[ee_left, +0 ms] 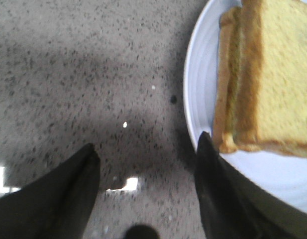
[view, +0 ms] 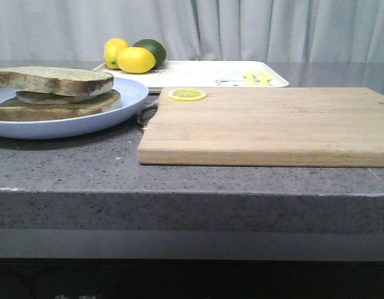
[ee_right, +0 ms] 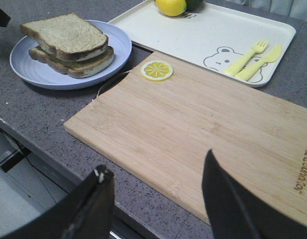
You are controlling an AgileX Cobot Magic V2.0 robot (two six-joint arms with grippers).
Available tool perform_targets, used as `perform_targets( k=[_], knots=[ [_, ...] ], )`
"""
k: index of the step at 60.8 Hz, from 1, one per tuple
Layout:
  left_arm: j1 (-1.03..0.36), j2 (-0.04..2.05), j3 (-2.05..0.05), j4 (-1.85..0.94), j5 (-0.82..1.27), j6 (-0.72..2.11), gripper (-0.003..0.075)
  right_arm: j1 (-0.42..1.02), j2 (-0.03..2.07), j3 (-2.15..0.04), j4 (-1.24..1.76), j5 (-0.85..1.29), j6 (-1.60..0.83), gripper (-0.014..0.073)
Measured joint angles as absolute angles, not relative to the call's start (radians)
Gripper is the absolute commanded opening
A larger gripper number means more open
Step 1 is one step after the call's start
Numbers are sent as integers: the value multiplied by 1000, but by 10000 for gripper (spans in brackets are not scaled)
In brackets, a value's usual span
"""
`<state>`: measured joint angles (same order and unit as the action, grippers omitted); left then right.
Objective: Place bread and move sandwich to tray
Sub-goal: 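Reach the left gripper to the rim of the blue plate and grasp it, then lift the plate with the left gripper and set it on the white tray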
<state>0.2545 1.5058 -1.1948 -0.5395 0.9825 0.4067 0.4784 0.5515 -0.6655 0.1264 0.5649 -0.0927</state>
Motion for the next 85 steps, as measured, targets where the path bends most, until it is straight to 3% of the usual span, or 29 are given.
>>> perform_targets(
  k=[38,48,60,73,85],
  knots=[
    [245,1709,-1250,-765,966,519,393,478,551,-665,129,565,-93,423],
    [221,1738,-1254,-769,964,525,302,478,551,-665,129,565,-93,423],
    [209,1749,-1255,-783,956,532,117,478,551,-665,129,565,-93,423],
    [207,1754,-1255,-807,956,531,-18,478,551,-665,129,565,-93,423],
    [196,1759,-1297,-834,1008,546,-18,478,551,-665,129,565,-93,423]
  ],
)
